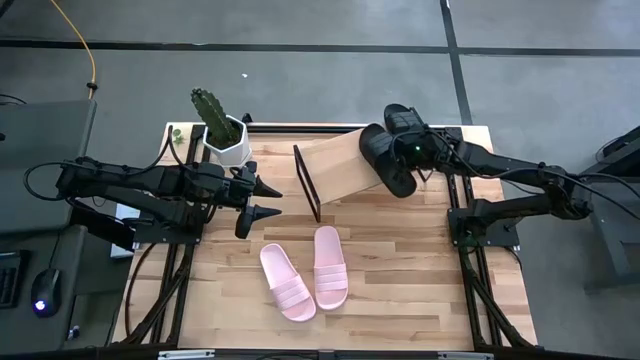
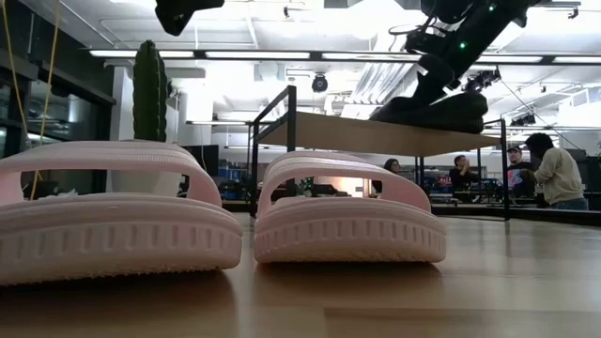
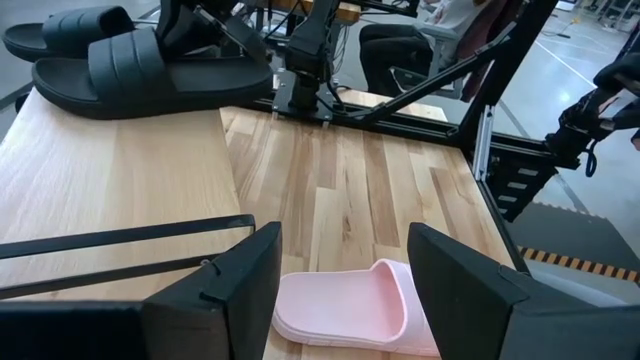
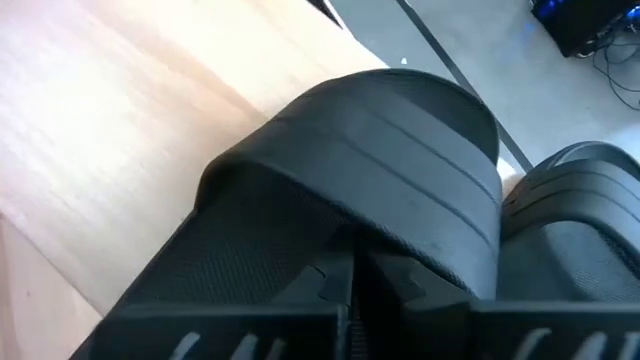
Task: Pick and place slides into the shelf
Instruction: Put the black slide on the shelf
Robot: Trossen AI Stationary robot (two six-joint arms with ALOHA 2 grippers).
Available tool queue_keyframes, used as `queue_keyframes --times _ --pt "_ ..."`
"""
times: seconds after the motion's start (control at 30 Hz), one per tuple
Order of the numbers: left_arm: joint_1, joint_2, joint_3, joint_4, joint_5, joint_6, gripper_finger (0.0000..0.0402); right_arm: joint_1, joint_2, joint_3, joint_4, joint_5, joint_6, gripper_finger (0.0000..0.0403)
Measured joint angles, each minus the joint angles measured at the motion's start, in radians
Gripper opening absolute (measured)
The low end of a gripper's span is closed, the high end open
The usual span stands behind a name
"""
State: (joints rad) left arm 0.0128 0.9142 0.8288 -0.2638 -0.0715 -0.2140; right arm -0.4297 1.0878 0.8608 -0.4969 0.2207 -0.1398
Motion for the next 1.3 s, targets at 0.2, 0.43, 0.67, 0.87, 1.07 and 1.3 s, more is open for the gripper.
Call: queue_keyframes --times 0.2,0.43,0.67,0.87,1.07,1.3 --pt "0.000 0.000 0.000 0.000 0.000 0.000 0.0207 -0.013 0.011 0.000 0.019 -0.002 -0.011 0.0000" --pt "0.000 0.000 0.000 0.000 0.000 0.000 0.0207 -0.016 0.075 0.000 0.081 0.015 -0.018 0.0000" --pt "0.000 0.000 0.000 0.000 0.000 0.000 0.0207 -0.015 0.132 0.000 0.114 0.074 -0.016 0.0000" --pt "0.000 0.000 0.000 0.000 0.000 0.000 0.0207 -0.015 0.136 0.000 0.114 0.132 0.001 0.0000" --pt "0.000 0.000 0.000 0.000 0.000 0.000 0.0207 -0.015 0.136 0.000 0.108 0.179 0.009 0.0000" --pt "0.000 0.000 0.000 0.000 0.000 0.000 0.0207 -0.014 0.136 0.000 0.104 0.218 0.014 0.0000"
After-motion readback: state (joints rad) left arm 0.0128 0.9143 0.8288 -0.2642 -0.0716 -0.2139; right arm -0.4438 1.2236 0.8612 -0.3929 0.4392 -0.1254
